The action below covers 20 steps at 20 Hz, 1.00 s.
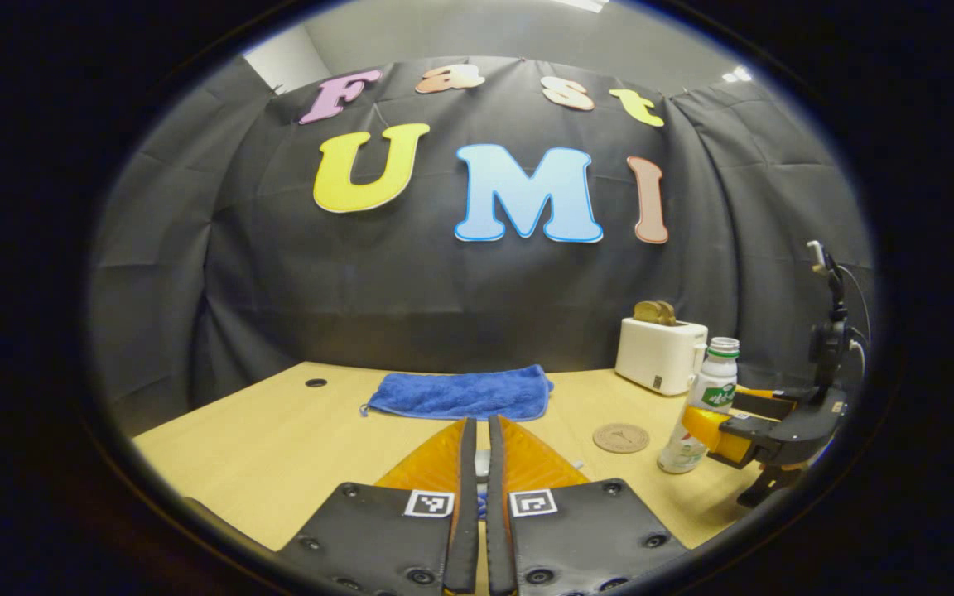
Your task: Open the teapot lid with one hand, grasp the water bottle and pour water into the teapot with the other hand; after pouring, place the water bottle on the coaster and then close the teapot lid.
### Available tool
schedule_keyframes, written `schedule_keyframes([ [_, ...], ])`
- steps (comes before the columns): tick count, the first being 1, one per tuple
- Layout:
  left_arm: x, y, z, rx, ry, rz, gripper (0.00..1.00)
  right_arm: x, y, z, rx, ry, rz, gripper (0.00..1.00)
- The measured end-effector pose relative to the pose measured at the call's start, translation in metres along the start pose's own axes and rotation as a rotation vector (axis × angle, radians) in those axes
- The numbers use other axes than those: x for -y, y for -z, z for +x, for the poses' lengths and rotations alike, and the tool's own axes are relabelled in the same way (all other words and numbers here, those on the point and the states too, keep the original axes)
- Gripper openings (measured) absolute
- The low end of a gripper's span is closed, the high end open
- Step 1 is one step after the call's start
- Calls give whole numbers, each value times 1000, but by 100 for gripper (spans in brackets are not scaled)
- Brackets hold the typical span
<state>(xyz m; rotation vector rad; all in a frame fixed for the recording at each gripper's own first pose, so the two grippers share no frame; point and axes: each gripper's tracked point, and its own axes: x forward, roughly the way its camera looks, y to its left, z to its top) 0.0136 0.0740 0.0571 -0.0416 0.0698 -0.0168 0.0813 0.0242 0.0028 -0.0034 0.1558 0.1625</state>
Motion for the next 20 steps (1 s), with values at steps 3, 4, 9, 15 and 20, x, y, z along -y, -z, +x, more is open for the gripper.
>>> schedule_keyframes([
  [3, -1, 2, -1, 1, 0, -10, 11, 0, 13, 5, -37, -9, 13, 96],
  [4, -1, 3, -1, -1, 0, -12, 14, 0, 14, 5, -40, -13, 15, 96],
  [9, -3, 8, 0, -11, -4, -20, 14, 1, 16, 7, -48, -7, -1, 81],
  [15, -6, 8, -2, -10, -4, -25, 14, 1, 14, 6, -46, 1, -41, 80],
  [20, -9, 14, -4, -16, -3, -29, 11, 0, 8, 4, -36, 18, -97, 80],
])
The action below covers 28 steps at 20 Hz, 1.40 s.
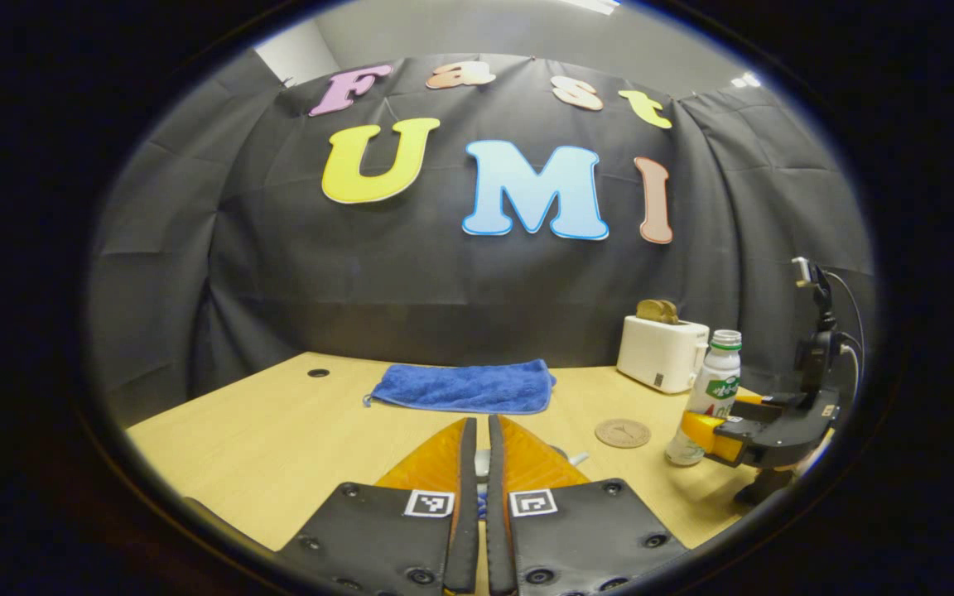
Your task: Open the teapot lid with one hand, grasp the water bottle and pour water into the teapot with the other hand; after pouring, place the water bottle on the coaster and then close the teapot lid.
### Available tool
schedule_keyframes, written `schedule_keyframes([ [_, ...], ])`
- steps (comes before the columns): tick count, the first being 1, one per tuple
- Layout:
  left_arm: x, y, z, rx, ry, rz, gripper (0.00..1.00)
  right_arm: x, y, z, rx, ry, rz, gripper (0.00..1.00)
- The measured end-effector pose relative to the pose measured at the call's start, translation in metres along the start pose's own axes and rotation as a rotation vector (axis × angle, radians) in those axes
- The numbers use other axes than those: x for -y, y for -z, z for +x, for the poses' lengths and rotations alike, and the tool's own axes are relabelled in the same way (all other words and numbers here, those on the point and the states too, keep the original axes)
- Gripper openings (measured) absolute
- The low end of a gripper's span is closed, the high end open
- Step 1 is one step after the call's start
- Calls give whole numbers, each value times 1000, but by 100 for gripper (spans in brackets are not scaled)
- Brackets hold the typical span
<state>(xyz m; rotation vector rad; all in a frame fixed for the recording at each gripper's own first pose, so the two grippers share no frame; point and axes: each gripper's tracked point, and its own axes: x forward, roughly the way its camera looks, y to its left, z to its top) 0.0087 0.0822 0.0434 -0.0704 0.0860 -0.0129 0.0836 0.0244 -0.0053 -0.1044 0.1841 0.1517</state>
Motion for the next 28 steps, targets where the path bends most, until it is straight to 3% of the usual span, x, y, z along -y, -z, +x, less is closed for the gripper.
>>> schedule_keyframes([
  [3, -4, 0, -1, -1, -2, -1, 14, -2, -10, -2, 17, 24, -80, 80],
  [6, -8, 3, -4, -3, -3, -8, 10, -4, -19, -3, 36, 44, -172, 80],
  [7, -10, 4, -5, -4, -4, -10, 14, -7, -21, -3, 41, 46, -200, 80],
  [12, -21, 7, -8, -6, -19, -17, 7, -17, -35, -2, 67, 70, -348, 80],
  [15, -29, 7, -11, -6, -29, -21, 11, -23, -41, 0, 78, 81, -432, 80],
  [28, -50, 15, -19, -14, -67, -37, 11, -54, -46, 3, 129, 134, -841, 80],
])
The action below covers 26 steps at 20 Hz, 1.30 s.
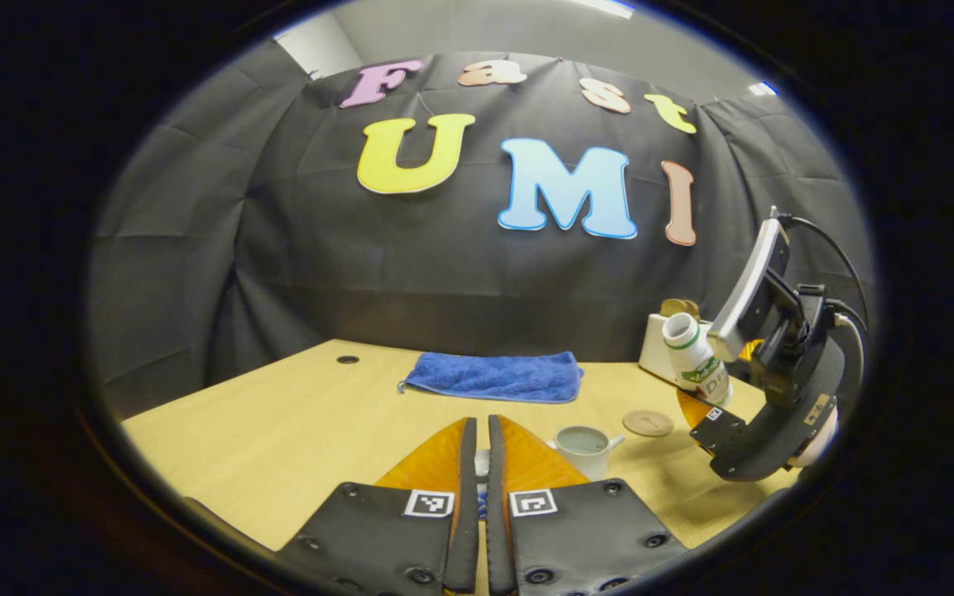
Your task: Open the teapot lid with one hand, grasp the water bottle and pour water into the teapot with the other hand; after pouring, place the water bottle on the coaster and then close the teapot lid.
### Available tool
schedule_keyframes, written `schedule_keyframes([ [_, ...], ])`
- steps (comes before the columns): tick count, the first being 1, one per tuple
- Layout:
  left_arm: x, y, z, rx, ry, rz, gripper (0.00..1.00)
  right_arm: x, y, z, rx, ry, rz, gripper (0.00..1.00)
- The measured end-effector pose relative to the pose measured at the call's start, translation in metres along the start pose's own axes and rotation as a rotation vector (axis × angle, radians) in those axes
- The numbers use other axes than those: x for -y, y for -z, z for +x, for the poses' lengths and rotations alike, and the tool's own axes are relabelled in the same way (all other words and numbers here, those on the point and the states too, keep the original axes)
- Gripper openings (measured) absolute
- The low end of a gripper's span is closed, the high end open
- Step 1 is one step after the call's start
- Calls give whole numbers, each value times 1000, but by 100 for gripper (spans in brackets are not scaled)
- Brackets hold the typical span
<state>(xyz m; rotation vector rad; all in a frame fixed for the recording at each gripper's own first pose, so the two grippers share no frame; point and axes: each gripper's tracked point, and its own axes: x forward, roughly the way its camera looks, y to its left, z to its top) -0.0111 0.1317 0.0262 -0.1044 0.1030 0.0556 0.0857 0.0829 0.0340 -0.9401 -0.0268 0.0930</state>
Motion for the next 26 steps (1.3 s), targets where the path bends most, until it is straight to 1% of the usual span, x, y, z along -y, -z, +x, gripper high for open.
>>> schedule_keyframes([
  [3, -6, 1, -2, -2, -9, -2, 11, -6, -4, -2, 15, 14, -98, 80],
  [4, -6, 1, -2, -3, -11, -4, 14, -7, -5, -1, 19, 13, -126, 80],
  [7, -10, 2, -3, -7, -16, -5, 14, -13, -9, 2, 28, 11, -209, 80],
  [8, -10, 4, -2, -8, -18, -4, 10, -14, -11, 5, 32, 11, -236, 80],
  [9, -11, 4, -3, -8, -20, -5, 14, -15, -12, 6, 35, 11, -261, 80],
  [11, -13, 5, -3, -10, -21, -8, 14, -19, -13, 7, 41, 9, -307, 80],
  [14, -15, 6, -4, -12, -24, -9, 14, -21, -15, 9, 56, 14, -371, 80],
  [15, -15, 6, -5, -13, -24, -9, 11, -23, -16, 8, 64, 17, -391, 80],
  [17, -16, 6, -3, -14, -25, -9, 11, -25, -17, 7, 81, 21, -434, 80],
  [18, -16, 8, -4, -15, -26, -10, 14, -26, -18, 6, 89, 20, -454, 80],
  [21, -17, 10, -3, -20, -27, -11, 14, -26, -19, 8, 104, 14, -496, 80],
  [26, -16, 14, -3, -28, -29, -9, 14, -26, -22, 9, 129, 32, -576, 80],
])
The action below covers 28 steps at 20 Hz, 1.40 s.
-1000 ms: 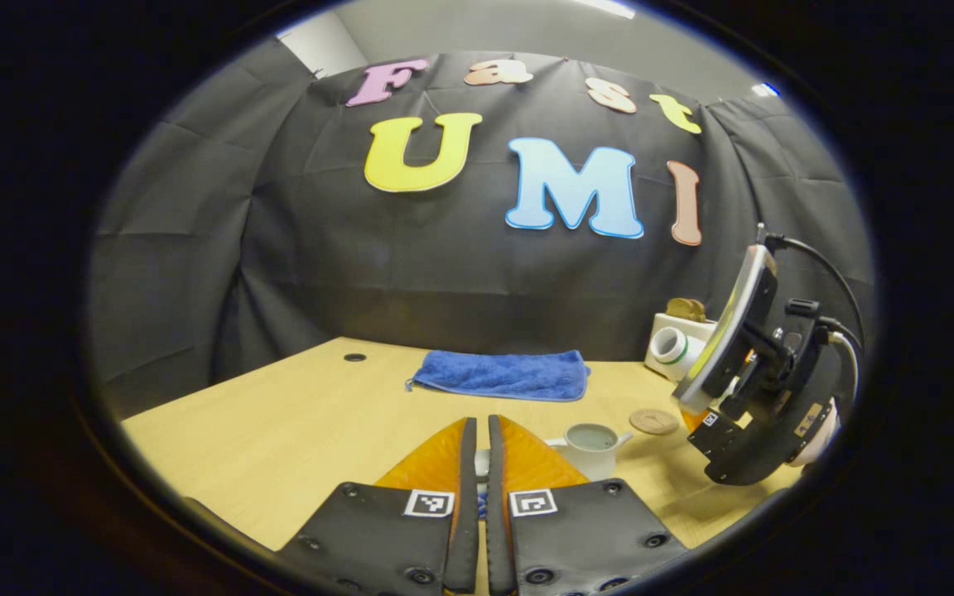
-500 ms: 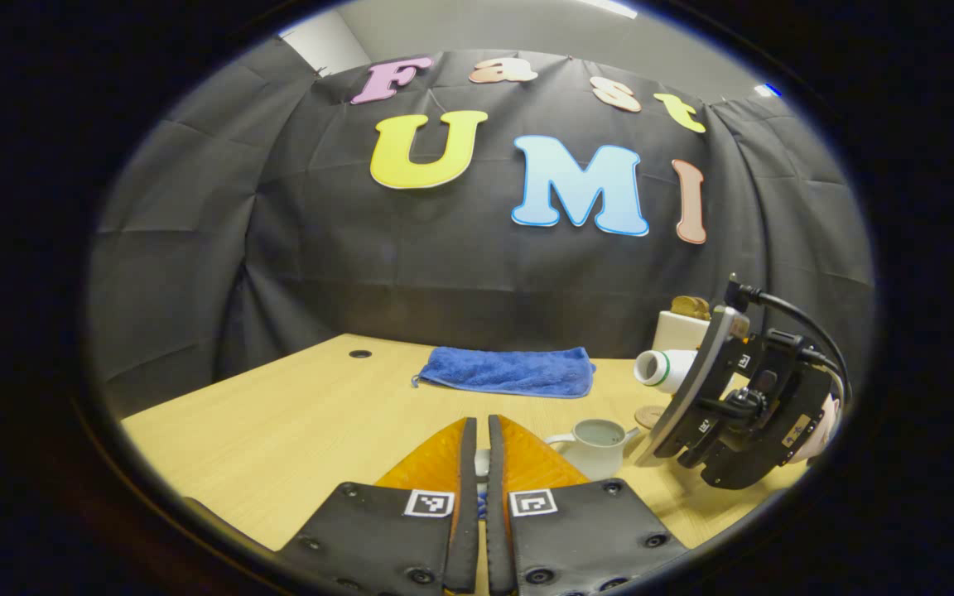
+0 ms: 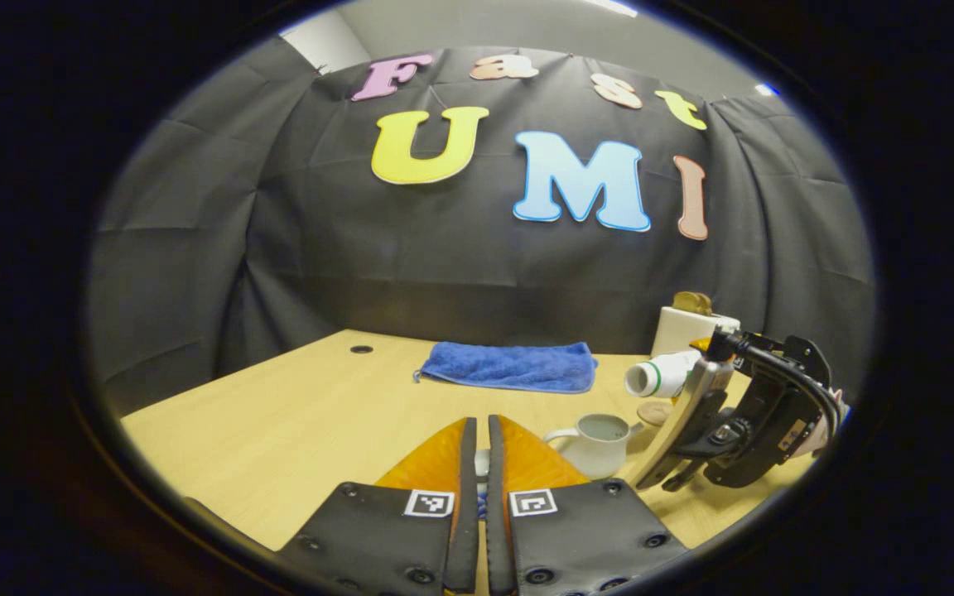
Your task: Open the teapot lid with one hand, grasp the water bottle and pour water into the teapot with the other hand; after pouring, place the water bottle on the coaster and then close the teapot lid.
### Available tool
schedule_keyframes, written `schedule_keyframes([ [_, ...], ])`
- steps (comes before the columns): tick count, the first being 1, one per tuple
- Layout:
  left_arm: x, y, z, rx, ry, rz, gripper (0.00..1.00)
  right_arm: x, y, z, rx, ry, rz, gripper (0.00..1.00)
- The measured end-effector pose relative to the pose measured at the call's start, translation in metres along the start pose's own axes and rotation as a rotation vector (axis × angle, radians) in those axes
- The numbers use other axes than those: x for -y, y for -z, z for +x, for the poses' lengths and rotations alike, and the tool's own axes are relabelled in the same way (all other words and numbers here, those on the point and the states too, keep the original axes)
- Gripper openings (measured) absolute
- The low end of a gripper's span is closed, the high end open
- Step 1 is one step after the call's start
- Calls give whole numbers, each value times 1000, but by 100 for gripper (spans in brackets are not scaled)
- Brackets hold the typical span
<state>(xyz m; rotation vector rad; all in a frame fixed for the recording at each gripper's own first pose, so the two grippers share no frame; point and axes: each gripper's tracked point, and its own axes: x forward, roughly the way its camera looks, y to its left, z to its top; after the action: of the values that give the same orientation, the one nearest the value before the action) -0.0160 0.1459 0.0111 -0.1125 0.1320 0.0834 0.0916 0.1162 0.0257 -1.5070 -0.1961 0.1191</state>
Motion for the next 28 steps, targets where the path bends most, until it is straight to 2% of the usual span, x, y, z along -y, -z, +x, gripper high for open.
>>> schedule_keyframes([
  [1, 0, 0, 0, -1, -1, -1, 11, 0, 0, 0, 4, 2, -13, 80],
  [3, -1, 0, 1, -3, -2, -1, 14, 0, 0, 2, 11, 7, -38, 80],
  [21, -1, 9, 2, -23, -4, -2, 14, 6, -11, 6, 57, 36, -154, 80],
  [22, -1, 9, 1, -23, -4, -3, 11, 7, -12, 6, 58, 39, -159, 80],
  [24, -2, 9, 1, -23, -4, -3, 14, 7, -13, 6, 63, 44, -170, 80],
  [25, -2, 10, 1, -24, -4, -4, 11, 7, -13, 6, 64, 45, -176, 80],
  [26, -2, 9, 1, -24, -4, -4, 14, 7, -14, 5, 67, 47, -180, 80],
  [28, -2, 10, 0, -25, -5, -4, 14, 7, -15, 4, 70, 51, -186, 80],
])
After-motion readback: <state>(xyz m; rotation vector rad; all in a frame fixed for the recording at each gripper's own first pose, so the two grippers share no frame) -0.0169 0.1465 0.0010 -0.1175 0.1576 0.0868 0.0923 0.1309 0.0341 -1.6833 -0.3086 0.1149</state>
